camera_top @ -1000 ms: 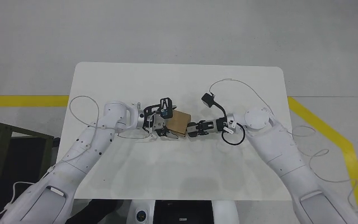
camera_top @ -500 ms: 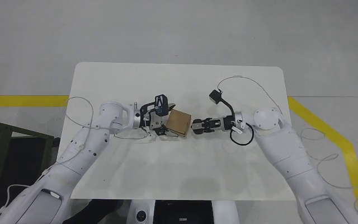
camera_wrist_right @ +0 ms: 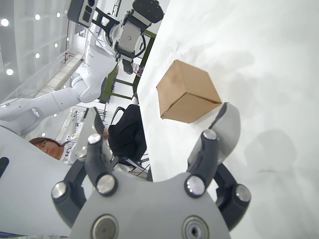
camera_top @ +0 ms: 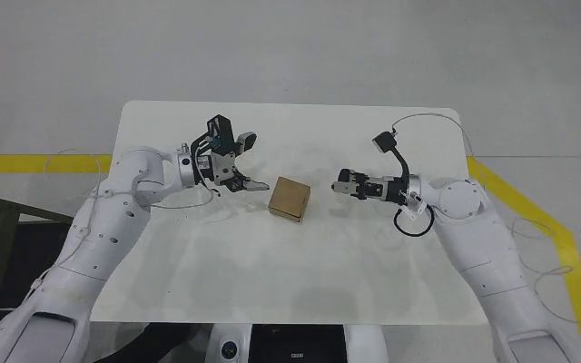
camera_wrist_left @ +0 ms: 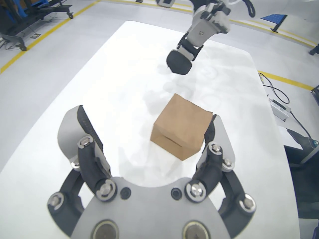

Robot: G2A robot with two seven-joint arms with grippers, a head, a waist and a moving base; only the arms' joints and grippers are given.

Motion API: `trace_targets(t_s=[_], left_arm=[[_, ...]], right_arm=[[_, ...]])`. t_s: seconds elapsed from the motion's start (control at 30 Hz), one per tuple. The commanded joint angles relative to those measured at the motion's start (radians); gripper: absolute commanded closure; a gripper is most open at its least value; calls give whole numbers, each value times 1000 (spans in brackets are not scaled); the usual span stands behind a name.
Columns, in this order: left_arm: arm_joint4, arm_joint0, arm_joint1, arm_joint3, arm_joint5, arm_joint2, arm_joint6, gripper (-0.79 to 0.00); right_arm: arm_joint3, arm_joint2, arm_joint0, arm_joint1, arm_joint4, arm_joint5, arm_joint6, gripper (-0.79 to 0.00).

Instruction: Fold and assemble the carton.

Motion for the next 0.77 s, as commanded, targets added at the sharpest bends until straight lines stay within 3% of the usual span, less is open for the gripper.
trace_targets(t_s=[0.0,0.2,0.37,0.53,0.73], left_arm=[[-5,-12,3,21,13,-22,-9,-785],[-31,-57,7,92,49,-66,-40,-785],[-46,-105,7,140,54,-84,-60,-785],[-67,-157,4,185,44,-98,-57,-785],[-67,-157,4,185,44,-98,-57,-784]], right_arm=[[3,25,3,5,-40,-55,-44,-785],[-14,124,7,23,-238,-158,-221,-785],[-56,176,-3,33,-398,-165,-350,-785],[-74,184,6,35,-464,-164,-396,-785],[-74,184,6,35,-464,-164,-396,-785]])
